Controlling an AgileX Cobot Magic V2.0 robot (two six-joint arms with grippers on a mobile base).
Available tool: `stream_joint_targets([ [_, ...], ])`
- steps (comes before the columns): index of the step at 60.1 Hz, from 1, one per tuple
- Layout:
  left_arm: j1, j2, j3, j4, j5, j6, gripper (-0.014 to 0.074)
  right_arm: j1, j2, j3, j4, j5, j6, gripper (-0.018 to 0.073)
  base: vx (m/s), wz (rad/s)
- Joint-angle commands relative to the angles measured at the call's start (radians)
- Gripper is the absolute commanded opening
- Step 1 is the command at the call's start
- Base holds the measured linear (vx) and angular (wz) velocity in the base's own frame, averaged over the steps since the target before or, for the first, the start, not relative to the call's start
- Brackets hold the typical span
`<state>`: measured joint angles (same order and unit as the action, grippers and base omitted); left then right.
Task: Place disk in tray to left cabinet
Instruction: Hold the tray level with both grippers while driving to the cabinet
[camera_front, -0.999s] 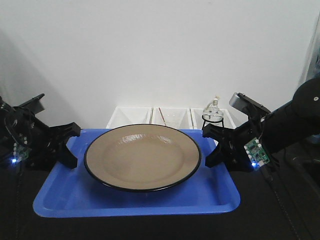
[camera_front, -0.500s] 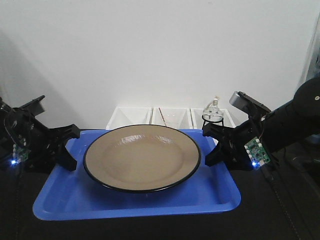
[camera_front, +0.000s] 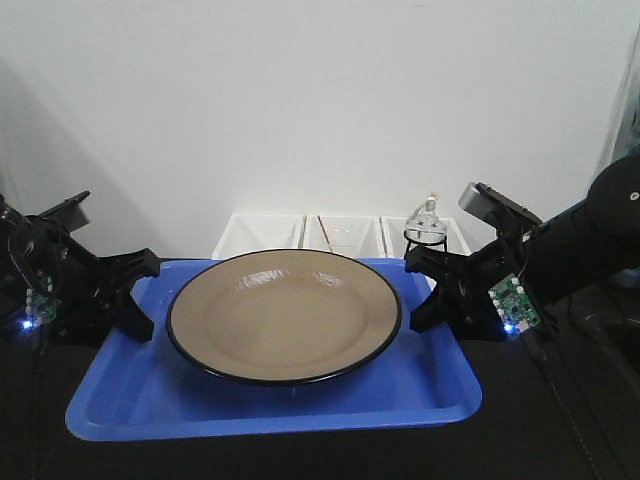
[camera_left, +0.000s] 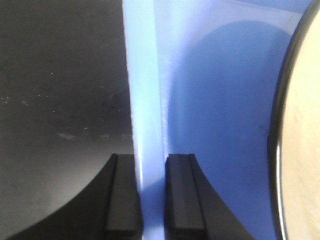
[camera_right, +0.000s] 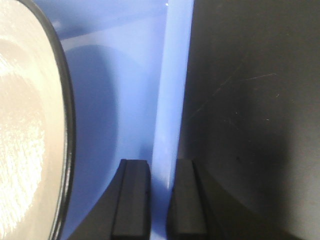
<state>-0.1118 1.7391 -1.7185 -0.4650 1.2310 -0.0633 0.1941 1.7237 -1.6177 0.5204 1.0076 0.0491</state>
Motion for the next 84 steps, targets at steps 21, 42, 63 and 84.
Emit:
stream_joint_targets([
  [21, -0.035, -0.058, -0.038, -0.227, -0.023, -0.009, -0.0001, 0.026, -0.059, -0.035, 0.214, -0.048, -0.013, -0.0002, -0.03, 0.02],
  [42, -0.035, -0.058, -0.038, -0.227, -0.023, -0.009, -0.0001, 0.026, -0.059, -0.035, 0.214, -0.048, -0.013, -0.0002, -0.12, 0.15],
  [63, -0.035, -0.058, -0.038, -0.226, -0.023, -0.009, -0.0001, 0.026, -0.059, -0.035, 0.214, -0.048, -0.013, -0.0002, -0.11, 0.46],
  [84, -0.035, -0.058, -0.038, -0.226, -0.023, -0.009, -0.0001, 0.026, -0.059, -0.035, 0.214, -0.048, -0.013, -0.0002, -0.12, 0.63],
])
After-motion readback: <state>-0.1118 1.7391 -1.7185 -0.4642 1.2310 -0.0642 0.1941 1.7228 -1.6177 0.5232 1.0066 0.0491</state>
